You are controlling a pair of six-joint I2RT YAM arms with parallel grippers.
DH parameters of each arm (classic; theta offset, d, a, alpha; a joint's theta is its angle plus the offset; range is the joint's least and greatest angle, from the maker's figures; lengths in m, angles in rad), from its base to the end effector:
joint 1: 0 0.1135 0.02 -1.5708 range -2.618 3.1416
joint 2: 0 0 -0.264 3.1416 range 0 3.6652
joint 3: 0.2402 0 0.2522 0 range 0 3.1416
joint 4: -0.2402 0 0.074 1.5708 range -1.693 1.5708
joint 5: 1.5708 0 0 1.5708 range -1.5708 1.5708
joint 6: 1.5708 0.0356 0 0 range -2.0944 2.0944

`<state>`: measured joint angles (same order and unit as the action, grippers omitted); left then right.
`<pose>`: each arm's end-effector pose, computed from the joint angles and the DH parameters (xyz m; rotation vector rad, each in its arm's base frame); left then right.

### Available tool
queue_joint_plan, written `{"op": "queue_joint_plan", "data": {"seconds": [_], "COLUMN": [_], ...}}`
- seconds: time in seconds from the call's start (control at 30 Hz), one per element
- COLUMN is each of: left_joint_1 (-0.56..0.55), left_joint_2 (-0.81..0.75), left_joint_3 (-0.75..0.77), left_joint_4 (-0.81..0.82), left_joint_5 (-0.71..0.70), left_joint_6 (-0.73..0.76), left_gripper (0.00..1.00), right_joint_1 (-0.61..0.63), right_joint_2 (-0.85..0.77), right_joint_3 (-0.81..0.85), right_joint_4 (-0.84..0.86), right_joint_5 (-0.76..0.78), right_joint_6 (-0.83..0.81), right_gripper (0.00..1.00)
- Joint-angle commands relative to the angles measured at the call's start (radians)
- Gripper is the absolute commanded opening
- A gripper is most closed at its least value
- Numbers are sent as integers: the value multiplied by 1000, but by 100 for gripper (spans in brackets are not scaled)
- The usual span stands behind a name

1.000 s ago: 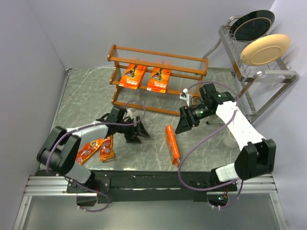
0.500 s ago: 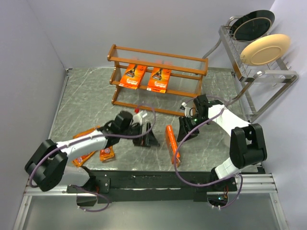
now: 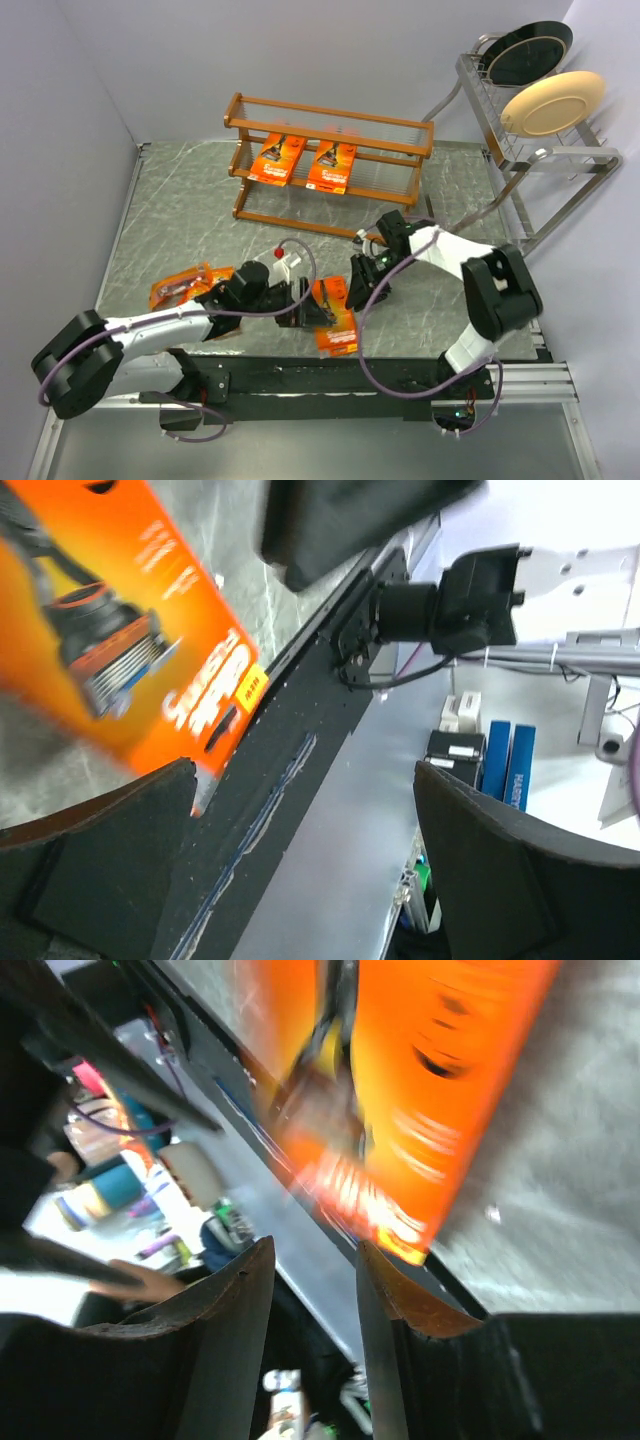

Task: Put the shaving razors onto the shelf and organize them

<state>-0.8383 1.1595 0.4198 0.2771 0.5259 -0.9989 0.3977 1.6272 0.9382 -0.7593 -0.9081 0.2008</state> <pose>0.1403 -0.1827 0.1879 0.2044 2.4063 -1.5607 0.2416 0.1319 0.1725 0.3443 -2.6676 -1.3024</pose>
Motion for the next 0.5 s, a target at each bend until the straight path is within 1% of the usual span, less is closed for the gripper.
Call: {"op": "queue_joint_plan", "data": {"seconds": [0.0,0.03,0.1,0.13,0.17,0.23,0.27,0.3,0.37,0.47], "left_joint_1": [-39,-50,-38,2,13,24,24,24,24,4], "left_joint_2": [74,87,88,72,50,-26,-50,-76,-84,-92], "left_joint_3": [-46,-50,-76,-67,-58,-43,-44,-49,-91,-119], "left_joint_4": [226,190,140,-21,-91,-192,-238,-248,-224,-213], "left_joint_5": [-73,-87,-127,-176,-208,-207,-202,-204,-182,-178], "left_joint_6": [-40,-61,-93,-99,-102,-90,-84,-63,-64,-84], "left_gripper": [99,99,99,96,96,99,99,99,99,99], "right_joint_1": [7,7,6,3,1,-2,0,1,1,9], "right_joint_2": [109,121,149,152,151,120,106,76,47,25], "right_joint_3": [54,59,66,73,80,96,93,73,33,-74], "right_joint_4": [92,98,101,91,77,49,42,34,29,64], "right_joint_5": [-46,-45,-38,-35,-14,14,61,86,109,77], "right_joint_6": [84,86,89,81,72,45,54,66,107,168], "right_gripper": [46,46,47,47,46,48,56,62,69,70]}}
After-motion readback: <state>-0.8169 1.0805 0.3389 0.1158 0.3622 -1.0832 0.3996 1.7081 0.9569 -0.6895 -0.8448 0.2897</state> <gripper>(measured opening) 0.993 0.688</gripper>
